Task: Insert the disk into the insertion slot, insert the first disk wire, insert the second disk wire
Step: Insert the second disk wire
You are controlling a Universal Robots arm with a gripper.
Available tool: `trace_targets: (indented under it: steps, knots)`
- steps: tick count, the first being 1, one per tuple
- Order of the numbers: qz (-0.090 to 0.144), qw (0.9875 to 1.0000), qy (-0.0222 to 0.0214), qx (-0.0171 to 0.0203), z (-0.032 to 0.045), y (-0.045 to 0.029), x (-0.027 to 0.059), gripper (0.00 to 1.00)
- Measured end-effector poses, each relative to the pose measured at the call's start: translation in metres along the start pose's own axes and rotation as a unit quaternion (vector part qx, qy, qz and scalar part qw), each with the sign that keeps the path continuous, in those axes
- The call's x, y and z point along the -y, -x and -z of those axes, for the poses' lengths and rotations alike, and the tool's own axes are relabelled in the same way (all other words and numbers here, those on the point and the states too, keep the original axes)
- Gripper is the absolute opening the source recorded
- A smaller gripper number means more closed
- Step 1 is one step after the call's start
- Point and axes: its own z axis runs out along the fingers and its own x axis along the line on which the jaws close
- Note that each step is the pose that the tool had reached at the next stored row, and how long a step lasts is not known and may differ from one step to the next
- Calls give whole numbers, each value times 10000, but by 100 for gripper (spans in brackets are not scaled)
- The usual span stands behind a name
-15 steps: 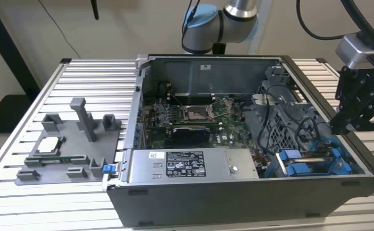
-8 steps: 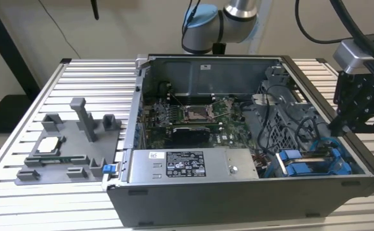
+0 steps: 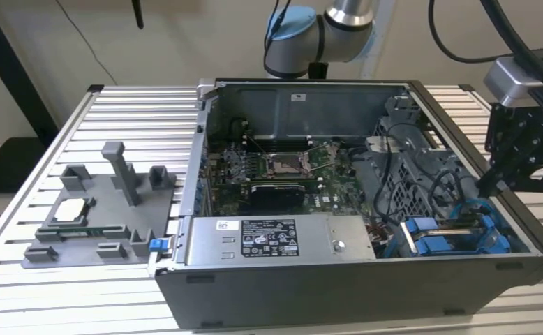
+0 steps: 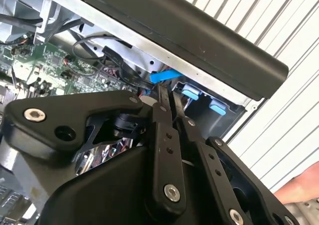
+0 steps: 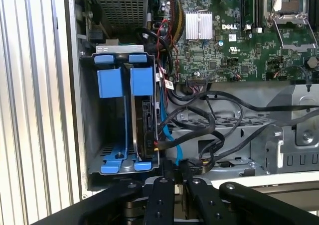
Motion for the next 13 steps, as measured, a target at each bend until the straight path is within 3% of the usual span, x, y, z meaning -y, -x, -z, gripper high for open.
trace_targets:
  steps: [6, 13]
  knots:
    - [-1, 10000, 1, 25, 36, 3, -20, 0]
    - [-1, 10000, 3, 50, 151, 11, -77, 0]
